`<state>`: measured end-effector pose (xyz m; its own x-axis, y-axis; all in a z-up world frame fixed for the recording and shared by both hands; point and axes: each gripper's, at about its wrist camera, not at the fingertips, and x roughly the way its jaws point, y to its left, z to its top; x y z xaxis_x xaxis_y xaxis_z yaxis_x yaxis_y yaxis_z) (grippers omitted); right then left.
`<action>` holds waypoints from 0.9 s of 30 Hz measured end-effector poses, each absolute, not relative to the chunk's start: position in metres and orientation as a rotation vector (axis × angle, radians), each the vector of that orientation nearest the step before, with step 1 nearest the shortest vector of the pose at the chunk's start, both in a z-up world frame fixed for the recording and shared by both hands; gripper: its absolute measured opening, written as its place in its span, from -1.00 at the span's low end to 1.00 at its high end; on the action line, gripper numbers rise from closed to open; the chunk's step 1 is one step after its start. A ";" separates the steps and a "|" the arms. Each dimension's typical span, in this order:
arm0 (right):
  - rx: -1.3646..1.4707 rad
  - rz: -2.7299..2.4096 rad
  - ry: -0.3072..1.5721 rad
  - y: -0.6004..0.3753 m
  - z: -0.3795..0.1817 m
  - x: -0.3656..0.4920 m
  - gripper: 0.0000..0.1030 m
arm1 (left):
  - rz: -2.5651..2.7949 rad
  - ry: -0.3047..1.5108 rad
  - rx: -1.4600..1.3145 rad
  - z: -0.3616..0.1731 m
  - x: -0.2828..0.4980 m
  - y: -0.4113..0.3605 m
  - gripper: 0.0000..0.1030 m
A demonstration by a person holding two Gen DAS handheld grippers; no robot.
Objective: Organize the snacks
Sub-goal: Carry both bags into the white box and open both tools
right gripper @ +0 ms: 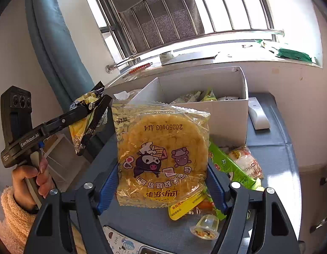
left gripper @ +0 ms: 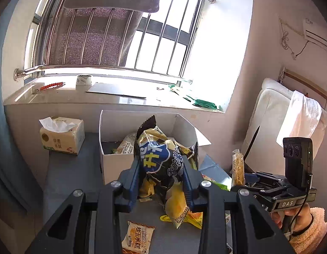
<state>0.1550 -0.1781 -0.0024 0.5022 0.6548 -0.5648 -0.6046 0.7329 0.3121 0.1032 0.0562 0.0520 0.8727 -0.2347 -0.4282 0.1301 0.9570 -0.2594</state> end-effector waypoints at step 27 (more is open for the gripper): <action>0.019 0.545 0.786 -0.140 0.032 0.332 1.00 | -0.082 0.596 -0.288 0.049 0.267 0.091 1.00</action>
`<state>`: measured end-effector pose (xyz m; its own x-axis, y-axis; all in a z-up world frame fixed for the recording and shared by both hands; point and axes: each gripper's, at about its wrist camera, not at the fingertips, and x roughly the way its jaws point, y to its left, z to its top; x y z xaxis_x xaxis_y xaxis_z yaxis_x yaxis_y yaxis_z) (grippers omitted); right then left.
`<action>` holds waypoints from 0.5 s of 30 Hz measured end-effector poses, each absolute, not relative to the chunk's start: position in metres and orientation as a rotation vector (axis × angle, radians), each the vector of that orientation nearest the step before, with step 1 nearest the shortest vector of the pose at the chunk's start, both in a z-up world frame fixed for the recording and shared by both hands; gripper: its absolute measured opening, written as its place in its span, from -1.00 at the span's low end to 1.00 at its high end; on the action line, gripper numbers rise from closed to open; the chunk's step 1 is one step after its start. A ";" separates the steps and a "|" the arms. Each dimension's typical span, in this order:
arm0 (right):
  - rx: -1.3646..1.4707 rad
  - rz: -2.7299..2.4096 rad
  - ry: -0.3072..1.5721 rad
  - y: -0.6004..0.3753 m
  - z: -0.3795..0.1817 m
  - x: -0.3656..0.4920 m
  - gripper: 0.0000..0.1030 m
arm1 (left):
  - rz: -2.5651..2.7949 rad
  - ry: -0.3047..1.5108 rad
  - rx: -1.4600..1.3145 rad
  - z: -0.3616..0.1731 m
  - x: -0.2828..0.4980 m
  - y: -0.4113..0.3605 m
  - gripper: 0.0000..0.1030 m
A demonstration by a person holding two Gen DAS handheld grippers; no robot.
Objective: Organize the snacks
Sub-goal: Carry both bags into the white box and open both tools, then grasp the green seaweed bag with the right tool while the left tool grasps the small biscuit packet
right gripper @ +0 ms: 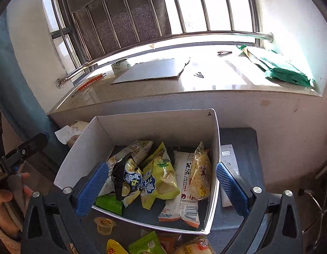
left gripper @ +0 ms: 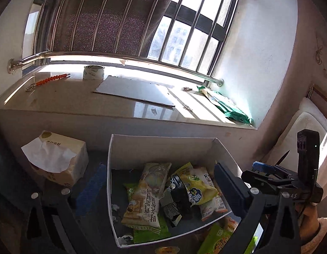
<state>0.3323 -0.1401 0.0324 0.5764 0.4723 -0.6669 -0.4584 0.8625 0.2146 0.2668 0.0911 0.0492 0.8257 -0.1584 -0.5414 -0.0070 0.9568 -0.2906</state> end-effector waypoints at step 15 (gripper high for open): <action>-0.032 0.687 0.606 -0.178 0.045 0.171 1.00 | -0.130 0.584 -0.122 0.035 0.108 0.043 1.00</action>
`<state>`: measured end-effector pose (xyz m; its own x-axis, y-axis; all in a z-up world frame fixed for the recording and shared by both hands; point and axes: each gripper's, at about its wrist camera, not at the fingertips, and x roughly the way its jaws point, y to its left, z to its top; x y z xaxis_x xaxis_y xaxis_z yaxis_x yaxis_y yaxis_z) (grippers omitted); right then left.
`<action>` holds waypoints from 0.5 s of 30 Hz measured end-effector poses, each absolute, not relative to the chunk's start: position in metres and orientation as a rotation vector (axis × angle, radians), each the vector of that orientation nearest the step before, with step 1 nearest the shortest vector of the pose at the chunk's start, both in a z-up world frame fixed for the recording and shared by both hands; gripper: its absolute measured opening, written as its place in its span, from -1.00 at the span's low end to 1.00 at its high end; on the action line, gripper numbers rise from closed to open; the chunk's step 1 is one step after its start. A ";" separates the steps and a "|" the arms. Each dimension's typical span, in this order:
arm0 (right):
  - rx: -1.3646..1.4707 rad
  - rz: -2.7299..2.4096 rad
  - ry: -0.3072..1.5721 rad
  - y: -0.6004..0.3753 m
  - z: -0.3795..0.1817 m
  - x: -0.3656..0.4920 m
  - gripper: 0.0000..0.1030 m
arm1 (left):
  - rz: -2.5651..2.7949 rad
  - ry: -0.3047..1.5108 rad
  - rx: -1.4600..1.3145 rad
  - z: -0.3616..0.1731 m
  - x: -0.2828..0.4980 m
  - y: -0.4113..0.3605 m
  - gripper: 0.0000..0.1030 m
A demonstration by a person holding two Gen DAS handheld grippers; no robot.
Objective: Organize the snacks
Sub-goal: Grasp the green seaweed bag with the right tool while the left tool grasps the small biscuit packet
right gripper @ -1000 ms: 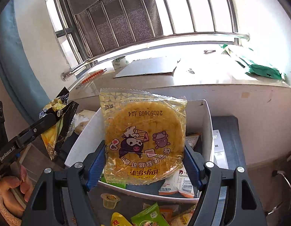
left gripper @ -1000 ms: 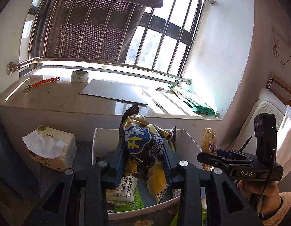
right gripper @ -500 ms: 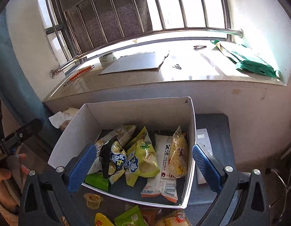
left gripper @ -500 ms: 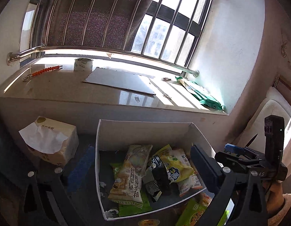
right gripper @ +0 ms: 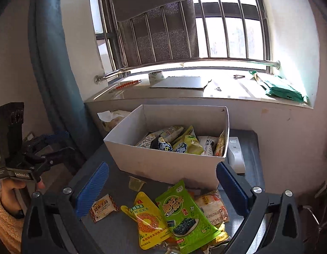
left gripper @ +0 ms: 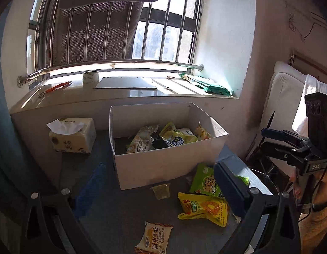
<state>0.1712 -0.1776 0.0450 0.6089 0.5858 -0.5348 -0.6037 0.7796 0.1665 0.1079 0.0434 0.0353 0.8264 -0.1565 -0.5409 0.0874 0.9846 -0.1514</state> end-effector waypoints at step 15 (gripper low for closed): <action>-0.223 0.500 0.728 -0.208 -0.059 0.086 1.00 | -0.152 0.733 -0.259 -0.047 0.031 0.022 1.00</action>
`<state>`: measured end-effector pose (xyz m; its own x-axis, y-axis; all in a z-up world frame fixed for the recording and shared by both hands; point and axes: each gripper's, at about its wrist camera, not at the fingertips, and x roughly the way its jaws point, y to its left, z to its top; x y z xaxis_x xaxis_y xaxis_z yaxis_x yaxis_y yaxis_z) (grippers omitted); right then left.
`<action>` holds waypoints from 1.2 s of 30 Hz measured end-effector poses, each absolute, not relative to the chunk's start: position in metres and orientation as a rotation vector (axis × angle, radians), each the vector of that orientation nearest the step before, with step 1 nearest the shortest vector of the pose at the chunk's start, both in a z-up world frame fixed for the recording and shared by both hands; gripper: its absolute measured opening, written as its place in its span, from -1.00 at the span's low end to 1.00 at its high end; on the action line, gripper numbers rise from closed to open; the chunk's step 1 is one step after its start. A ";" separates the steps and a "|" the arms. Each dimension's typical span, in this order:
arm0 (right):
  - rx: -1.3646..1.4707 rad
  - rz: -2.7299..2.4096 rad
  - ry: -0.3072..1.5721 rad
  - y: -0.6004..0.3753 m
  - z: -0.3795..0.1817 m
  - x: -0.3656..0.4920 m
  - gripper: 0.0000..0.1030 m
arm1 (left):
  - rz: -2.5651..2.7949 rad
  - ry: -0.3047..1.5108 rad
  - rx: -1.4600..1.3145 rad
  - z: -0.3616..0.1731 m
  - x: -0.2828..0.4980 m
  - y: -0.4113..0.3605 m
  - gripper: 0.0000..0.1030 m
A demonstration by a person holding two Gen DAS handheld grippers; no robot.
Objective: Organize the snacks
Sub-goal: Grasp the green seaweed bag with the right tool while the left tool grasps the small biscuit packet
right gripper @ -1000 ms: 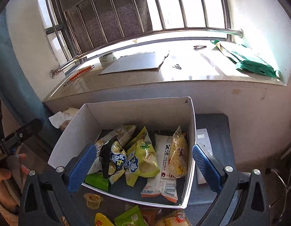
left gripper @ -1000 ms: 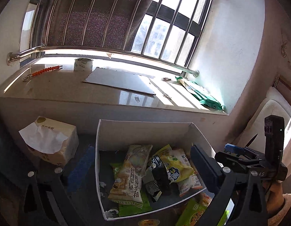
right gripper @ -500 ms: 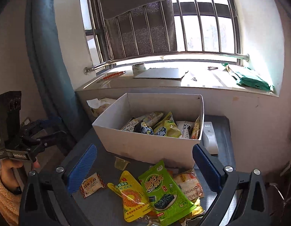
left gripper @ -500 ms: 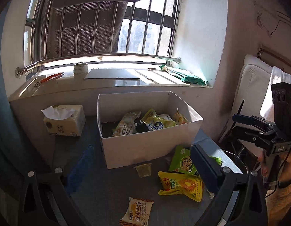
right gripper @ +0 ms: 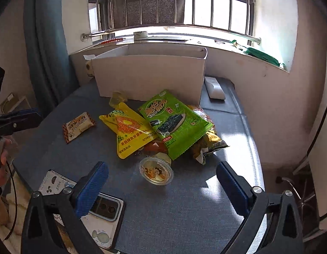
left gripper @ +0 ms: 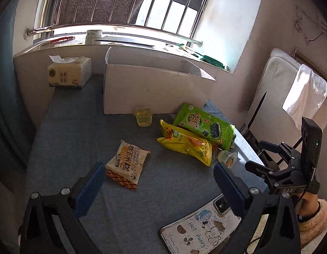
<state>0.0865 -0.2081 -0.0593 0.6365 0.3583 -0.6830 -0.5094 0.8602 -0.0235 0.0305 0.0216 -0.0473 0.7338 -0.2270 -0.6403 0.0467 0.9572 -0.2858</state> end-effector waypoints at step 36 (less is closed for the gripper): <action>-0.163 0.646 0.702 -0.186 -0.014 0.150 0.23 | -0.176 0.876 -0.199 -0.085 0.075 0.036 1.00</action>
<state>0.1498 -0.1858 -0.0136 0.5794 0.4971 -0.6459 -0.6029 0.7947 0.0707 0.0746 0.0361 -0.0847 0.6279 -0.2339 -0.7423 0.0716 0.9671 -0.2441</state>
